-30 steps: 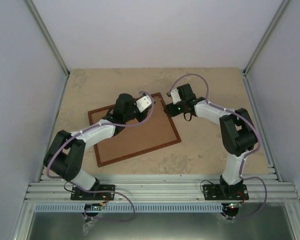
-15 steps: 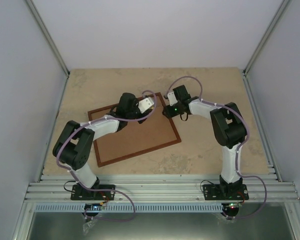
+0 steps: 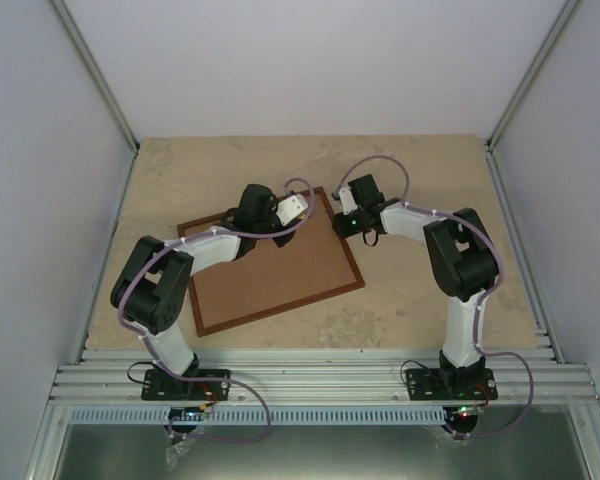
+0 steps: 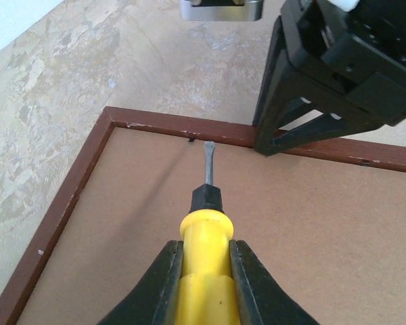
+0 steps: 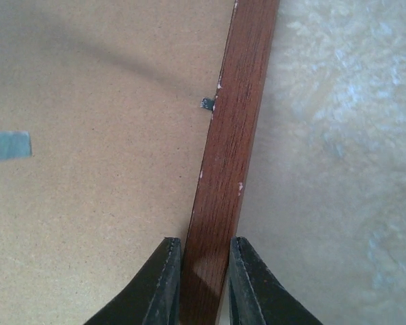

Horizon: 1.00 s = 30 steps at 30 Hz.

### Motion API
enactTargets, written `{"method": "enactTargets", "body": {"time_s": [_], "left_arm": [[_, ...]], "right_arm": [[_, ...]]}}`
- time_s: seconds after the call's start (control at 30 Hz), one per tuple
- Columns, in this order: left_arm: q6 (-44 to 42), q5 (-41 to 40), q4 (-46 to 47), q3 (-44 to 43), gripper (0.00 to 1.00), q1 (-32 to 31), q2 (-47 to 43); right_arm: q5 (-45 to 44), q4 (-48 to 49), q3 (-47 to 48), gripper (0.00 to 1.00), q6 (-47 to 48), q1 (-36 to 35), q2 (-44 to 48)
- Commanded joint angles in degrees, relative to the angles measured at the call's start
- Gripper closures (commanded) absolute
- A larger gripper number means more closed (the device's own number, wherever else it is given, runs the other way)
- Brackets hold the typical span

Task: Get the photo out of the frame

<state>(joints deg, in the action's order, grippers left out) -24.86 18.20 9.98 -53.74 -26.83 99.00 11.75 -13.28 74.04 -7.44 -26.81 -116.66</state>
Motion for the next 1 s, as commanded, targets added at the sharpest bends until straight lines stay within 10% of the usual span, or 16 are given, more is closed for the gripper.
{"method": "enactTargets", "body": {"time_s": [0.0,0.97], "left_arm": [[1.2,3.2,-0.9,-2.3,1.0,0.2,0.9],[15.6,-4.1,7.3,1.7,1.0,-7.3,5.8]], "right_arm": [[-1.0,-1.6,-4.8,0.83,1.4,-0.2,2.8],[3.3,6.6,-20.6,0.93,-0.1,4.2,13.7]]}}
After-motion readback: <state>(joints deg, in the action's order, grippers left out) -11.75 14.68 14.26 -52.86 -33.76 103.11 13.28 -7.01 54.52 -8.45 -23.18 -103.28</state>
